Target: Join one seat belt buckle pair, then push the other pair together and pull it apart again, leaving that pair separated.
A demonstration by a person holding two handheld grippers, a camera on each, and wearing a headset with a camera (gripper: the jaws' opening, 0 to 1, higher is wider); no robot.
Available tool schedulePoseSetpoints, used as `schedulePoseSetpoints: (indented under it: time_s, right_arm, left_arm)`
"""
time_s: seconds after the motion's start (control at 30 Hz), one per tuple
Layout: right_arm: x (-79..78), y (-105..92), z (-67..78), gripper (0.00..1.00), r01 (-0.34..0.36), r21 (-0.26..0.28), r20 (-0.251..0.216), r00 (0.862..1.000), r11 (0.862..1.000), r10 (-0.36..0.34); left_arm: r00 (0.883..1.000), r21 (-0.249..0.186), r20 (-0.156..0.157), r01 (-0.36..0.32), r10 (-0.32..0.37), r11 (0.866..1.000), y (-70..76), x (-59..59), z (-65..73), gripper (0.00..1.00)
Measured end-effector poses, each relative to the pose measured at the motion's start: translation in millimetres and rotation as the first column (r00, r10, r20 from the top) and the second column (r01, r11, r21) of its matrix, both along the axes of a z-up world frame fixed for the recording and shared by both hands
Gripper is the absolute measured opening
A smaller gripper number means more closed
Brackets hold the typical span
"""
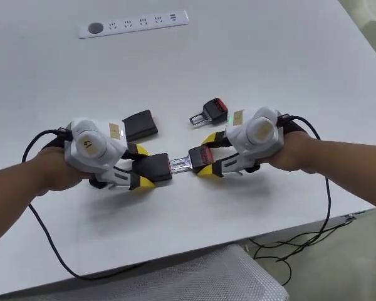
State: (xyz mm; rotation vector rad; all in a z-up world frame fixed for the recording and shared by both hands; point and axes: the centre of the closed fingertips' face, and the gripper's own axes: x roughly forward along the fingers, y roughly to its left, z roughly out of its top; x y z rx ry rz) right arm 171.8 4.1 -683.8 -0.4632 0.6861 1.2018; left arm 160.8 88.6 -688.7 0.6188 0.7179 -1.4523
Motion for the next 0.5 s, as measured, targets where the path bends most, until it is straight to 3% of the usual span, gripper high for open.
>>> schedulePoseSetpoints:
  time_s: [0.17,0.5]
  right_arm:
    - [-0.2,10.8,0.8,0.35,-0.013,-0.004,0.001,1.000,1.000,0.013]
    - [1.4,13.9,-3.7,0.35,0.004,0.001,-0.009,1.000,1.000,-0.004]
  left_arm:
    - [1.000,-0.008,-0.007,-0.003,0.003,1.000,1.1,3.3,-0.1,0.34]
    - [1.000,0.004,0.002,0.012,-0.012,1.000,0.9,4.4,-1.3,0.34]
